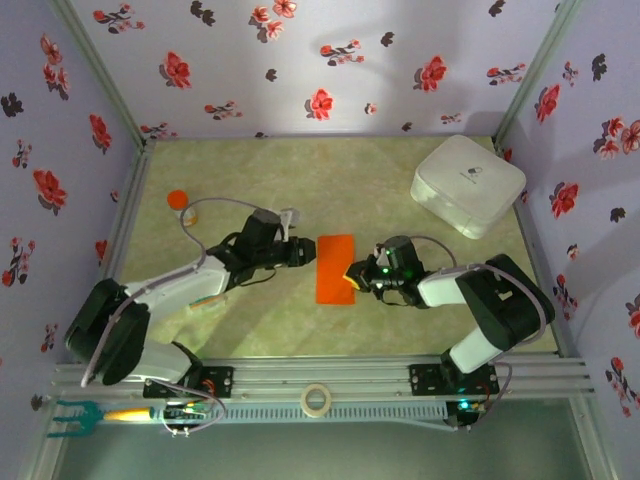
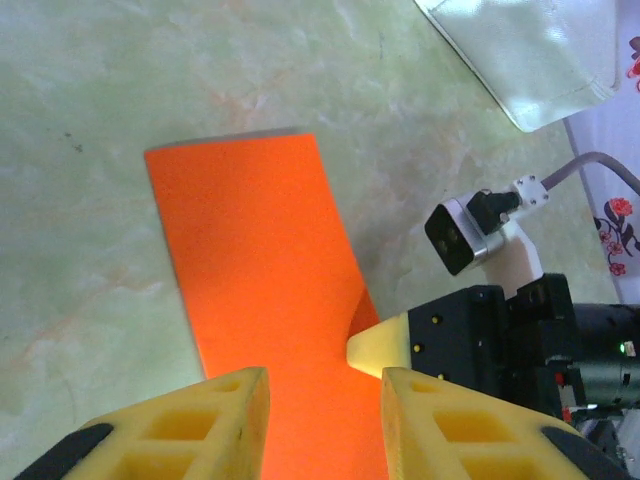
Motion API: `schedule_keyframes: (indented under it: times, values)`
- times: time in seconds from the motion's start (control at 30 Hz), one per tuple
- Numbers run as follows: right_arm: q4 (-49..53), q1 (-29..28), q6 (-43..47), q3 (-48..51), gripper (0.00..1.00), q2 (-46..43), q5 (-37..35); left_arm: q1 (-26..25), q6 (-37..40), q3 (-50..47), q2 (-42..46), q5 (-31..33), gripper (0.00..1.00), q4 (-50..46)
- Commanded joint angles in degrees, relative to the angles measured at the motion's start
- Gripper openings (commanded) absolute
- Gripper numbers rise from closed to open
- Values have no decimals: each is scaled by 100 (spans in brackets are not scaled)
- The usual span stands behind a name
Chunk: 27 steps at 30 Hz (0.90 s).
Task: Fold a paper plane with a square sheet of paper (pick it up from the middle)
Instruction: Fold the triangle a second time at the center of the table.
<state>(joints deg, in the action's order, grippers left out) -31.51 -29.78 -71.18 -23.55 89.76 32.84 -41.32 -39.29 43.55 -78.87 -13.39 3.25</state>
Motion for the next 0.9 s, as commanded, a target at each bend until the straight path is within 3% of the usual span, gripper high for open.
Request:
schedule_keyframes:
  times: [0.0, 0.17, 0.27, 0.4, 0.5, 0.67, 0.87]
  values:
    - [148, -37, 117, -141, 14, -19, 31, -108, 289, -269, 332, 477, 35, 371]
    - [910, -15, 646, -451, 24, -50, 94, -333, 482, -595, 503, 539, 36, 799]
    - [1198, 41, 899, -566, 24, -69, 110, -568, 760, -673, 463, 539, 36, 970]
    - [1358, 121, 1046, -661, 17, -46, 220, -979, 1243, -691, 254, 699, 37, 1085]
    - [1410, 164, 1079, -677, 13, -46, 252, -1538, 2024, -591, 48, 1204, 38, 879]
    - [1436, 170, 1102, -702, 11, -73, 289, -2275, 3075, -495, -419, 1682, 45, 875]
    - [1434, 180, 1071, -686, 12, -146, 272, -2830, 3708, -52, -999, 2230, 51, 587]
